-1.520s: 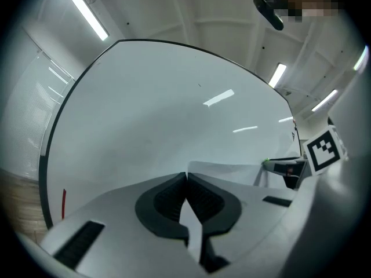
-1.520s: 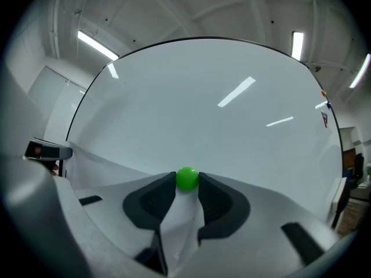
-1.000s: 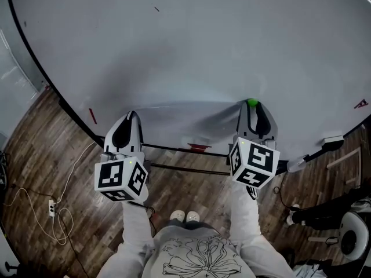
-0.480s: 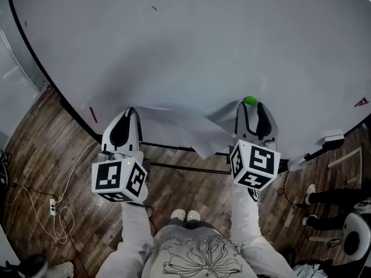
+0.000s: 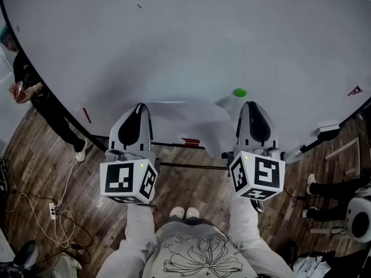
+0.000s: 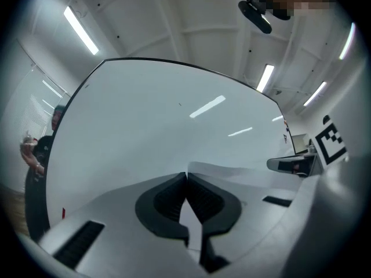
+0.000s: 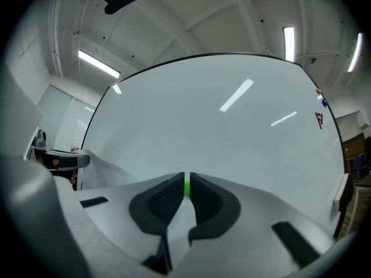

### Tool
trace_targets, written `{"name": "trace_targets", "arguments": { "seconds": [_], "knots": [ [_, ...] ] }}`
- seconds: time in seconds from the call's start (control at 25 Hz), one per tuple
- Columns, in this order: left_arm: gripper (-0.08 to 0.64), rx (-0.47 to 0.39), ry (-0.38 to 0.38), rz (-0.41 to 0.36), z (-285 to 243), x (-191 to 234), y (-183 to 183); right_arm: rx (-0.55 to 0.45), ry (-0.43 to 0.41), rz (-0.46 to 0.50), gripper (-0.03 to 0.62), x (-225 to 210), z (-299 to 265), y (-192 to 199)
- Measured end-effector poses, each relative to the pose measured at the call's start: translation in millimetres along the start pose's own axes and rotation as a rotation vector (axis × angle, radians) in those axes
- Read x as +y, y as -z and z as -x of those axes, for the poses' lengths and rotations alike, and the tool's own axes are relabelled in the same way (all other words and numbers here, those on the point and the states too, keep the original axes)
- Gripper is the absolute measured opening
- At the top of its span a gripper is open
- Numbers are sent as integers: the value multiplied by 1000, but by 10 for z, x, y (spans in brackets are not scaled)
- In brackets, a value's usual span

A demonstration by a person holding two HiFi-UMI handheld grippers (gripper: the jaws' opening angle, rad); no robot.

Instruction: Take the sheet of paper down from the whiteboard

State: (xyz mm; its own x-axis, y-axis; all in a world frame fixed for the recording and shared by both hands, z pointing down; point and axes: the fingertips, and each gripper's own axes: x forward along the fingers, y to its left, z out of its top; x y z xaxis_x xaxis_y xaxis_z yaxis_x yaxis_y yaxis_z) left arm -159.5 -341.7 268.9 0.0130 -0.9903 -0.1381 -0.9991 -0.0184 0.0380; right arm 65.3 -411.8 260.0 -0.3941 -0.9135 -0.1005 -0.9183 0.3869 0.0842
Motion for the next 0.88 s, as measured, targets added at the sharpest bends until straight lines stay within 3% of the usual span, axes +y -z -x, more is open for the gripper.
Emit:
{"name": "trace_targets", "arguments": {
  "seconds": [0.24, 0.88],
  "knots": [
    [3, 5, 37, 14, 15, -201, 32, -4, -14, -24, 11, 65, 79, 26],
    [3, 15, 28, 14, 87, -273, 72, 12, 12, -35, 2, 31, 192, 134]
  ]
}}
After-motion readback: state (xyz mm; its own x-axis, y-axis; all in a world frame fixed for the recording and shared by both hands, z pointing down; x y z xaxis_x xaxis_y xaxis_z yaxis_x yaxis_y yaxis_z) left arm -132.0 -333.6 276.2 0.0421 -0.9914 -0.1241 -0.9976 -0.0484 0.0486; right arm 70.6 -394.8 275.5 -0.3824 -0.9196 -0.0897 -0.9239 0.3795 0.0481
